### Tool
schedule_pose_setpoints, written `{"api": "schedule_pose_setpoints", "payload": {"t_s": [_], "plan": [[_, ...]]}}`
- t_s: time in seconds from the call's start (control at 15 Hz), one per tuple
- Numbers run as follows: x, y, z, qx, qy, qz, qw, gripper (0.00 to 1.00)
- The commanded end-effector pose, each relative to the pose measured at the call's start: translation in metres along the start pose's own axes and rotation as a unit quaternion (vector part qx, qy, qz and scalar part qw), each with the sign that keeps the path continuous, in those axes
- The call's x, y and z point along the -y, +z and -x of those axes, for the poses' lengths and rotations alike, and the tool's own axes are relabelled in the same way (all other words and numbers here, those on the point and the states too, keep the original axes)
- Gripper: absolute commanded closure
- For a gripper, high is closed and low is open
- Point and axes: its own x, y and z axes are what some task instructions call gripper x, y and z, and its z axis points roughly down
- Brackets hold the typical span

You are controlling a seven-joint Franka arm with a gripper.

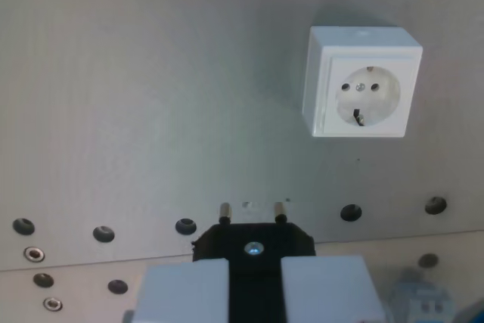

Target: Move above the white socket

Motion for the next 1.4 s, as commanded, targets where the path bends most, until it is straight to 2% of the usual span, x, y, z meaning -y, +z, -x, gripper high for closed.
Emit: {"api": "schedule_pose_setpoints", "payload": {"t_s": [0.07, 1.4], "plan": [[-0.009, 0.015, 0.003, -0.050, -0.007, 0.003, 0.9987, 1.00], [-0.057, 0.098, 0.016, -0.061, -0.003, 0.018, 0.9979, 1.00]]}}
